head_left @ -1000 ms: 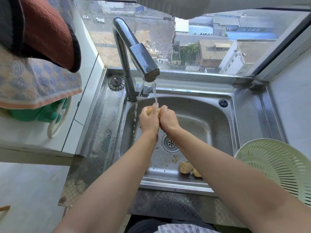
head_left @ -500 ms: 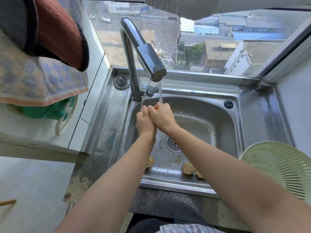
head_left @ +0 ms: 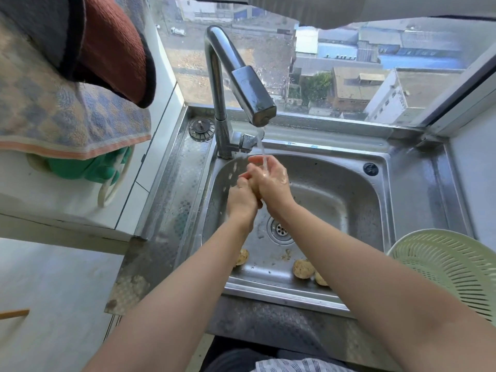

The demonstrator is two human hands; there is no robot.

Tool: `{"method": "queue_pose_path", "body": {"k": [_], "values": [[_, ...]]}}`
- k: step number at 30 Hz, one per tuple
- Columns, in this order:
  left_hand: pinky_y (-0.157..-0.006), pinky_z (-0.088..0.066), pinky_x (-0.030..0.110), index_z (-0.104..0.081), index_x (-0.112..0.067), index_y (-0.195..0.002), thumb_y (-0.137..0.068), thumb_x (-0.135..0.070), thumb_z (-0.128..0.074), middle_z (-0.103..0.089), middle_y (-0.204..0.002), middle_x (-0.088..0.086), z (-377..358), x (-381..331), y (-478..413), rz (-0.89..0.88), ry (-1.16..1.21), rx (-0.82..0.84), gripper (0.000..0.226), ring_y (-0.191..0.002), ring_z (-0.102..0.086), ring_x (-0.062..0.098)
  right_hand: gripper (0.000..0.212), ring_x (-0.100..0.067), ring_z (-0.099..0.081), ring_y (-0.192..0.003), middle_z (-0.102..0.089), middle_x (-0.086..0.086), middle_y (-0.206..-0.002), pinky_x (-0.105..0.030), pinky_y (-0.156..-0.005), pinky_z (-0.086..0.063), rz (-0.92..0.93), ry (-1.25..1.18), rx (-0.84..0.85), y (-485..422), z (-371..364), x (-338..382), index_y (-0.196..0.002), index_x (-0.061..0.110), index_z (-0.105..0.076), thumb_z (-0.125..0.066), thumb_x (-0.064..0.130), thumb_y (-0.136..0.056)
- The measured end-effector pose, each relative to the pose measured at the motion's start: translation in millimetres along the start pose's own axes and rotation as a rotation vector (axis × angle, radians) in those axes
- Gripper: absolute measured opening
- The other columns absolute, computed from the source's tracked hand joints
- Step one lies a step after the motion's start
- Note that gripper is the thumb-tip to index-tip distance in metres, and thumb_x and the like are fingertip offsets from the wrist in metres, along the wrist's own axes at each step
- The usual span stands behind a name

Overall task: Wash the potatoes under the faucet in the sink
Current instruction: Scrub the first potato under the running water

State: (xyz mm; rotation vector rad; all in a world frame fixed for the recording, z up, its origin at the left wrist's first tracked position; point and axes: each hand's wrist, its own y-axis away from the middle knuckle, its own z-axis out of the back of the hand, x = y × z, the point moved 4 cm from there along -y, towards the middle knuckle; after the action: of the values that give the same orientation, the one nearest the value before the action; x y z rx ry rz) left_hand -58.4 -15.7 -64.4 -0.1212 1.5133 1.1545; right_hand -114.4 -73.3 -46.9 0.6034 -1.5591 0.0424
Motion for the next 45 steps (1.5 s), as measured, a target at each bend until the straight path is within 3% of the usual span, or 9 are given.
{"method": "queue_pose_path", "body": {"k": [5, 10, 16, 21, 26, 32, 35, 38, 45], "values": [[-0.093, -0.049, 0.050, -0.066, -0.002, -0.106, -0.094, -0.037, -0.019, -0.068, -0.106, 0.024, 4.2, 0.4, 2.8, -0.028, -0.065, -0.113, 0.060, -0.103, -0.062, 0.040, 0.016, -0.021, -0.060, -0.060, -0.064, -0.013, -0.072, -0.040, -0.068, -0.055, -0.355, -0.391, -0.154, -11.4, -12.6, -3.5, -0.090, 0.008, -0.056, -0.044, 0.008, -0.100], [-0.045, -0.038, 0.028, -0.055, -0.004, -0.087, -0.101, -0.030, -0.027, -0.062, -0.076, 0.021, 13.2, -1.4, -7.8, 0.067, 0.003, -0.119, 0.041, -0.064, -0.055, 0.027, 0.009, -0.017, -0.063, -0.093, -0.063, -0.006, -0.104, -0.035, -0.082, -0.057, -0.002, -0.035, 0.147, 6.5, -14.4, -12.4, -0.105, 0.018, -0.058, -0.054, 0.017, -0.096], [-0.038, -0.026, 0.018, -0.058, -0.006, -0.080, -0.100, -0.034, -0.021, -0.047, -0.049, 0.006, 3.5, 7.9, 3.8, 0.150, 0.015, -0.005, 0.050, -0.039, -0.037, 0.016, 0.032, -0.022, -0.062, -0.068, -0.065, -0.008, -0.070, -0.039, -0.065, -0.056, -0.011, 0.067, -0.064, -7.2, -3.6, -14.9, -0.075, 0.014, -0.062, -0.050, 0.031, -0.099], [-0.033, -0.015, 0.008, -0.036, -0.019, -0.056, -0.100, -0.038, -0.017, -0.025, -0.032, -0.004, 4.0, 0.8, 10.7, 0.434, 0.192, 0.166, 0.051, -0.025, -0.015, 0.008, 0.046, -0.027, -0.067, -0.093, -0.070, -0.019, -0.107, -0.037, -0.084, -0.055, -0.169, -0.214, 0.223, 0.5, 3.7, -22.5, -0.111, 0.002, -0.060, -0.035, 0.040, -0.103], [-0.034, -0.020, 0.009, -0.037, -0.021, -0.058, -0.095, -0.051, -0.036, -0.027, -0.033, -0.003, -1.3, 0.9, 12.9, 0.443, 0.229, 0.173, 0.048, -0.026, -0.020, 0.009, 0.028, -0.016, -0.069, -0.078, -0.071, -0.005, -0.090, -0.022, -0.058, -0.052, -0.104, -0.017, 0.214, 4.6, -1.0, -19.3, -0.112, 0.009, -0.054, -0.052, 0.033, -0.098], [-0.037, -0.018, 0.013, -0.047, -0.019, -0.070, -0.096, -0.027, -0.024, -0.036, -0.042, 0.001, -6.6, 2.7, 17.2, 0.271, 0.320, 0.129, 0.036, -0.030, -0.024, 0.010, 0.046, -0.033, -0.071, -0.081, -0.069, -0.017, -0.084, -0.046, -0.081, -0.058, -0.088, 0.104, 0.012, -10.5, -5.2, -10.8, -0.079, 0.012, -0.059, -0.045, 0.053, -0.095], [-0.043, -0.032, 0.018, -0.056, -0.014, -0.068, -0.093, -0.040, -0.028, -0.051, -0.054, 0.006, -5.2, -0.6, 16.4, 0.224, 0.344, 0.163, 0.045, -0.045, -0.043, 0.016, 0.047, -0.026, -0.063, -0.079, -0.064, -0.011, -0.082, -0.038, -0.076, -0.051, 0.001, 0.217, -0.040, -9.3, -2.3, -13.5, -0.078, 0.013, -0.056, -0.036, 0.050, -0.100], [-0.059, -0.048, 0.026, -0.067, -0.017, -0.084, -0.092, -0.056, -0.041, -0.067, -0.075, 0.003, -9.4, -0.2, 16.0, 0.150, 0.281, 0.206, 0.048, -0.068, -0.061, 0.017, 0.042, -0.022, -0.062, -0.083, -0.063, -0.007, -0.088, -0.033, -0.072, -0.047, 0.007, 0.205, -0.007, -2.7, -0.8, -21.6, -0.093, 0.012, -0.057, -0.032, 0.044, -0.103], [-0.033, -0.018, 0.014, -0.048, -0.013, -0.064, -0.092, -0.065, -0.030, -0.026, -0.041, -0.005, 1.2, 9.7, 7.6, 0.215, 0.294, 0.144, 0.061, -0.030, -0.020, 0.008, 0.034, -0.022, -0.060, -0.100, -0.062, -0.014, -0.117, -0.033, -0.088, -0.051, -0.065, -0.024, 0.326, 6.6, 14.7, -27.7, -0.130, 0.020, -0.053, -0.040, 0.030, -0.100]]}}
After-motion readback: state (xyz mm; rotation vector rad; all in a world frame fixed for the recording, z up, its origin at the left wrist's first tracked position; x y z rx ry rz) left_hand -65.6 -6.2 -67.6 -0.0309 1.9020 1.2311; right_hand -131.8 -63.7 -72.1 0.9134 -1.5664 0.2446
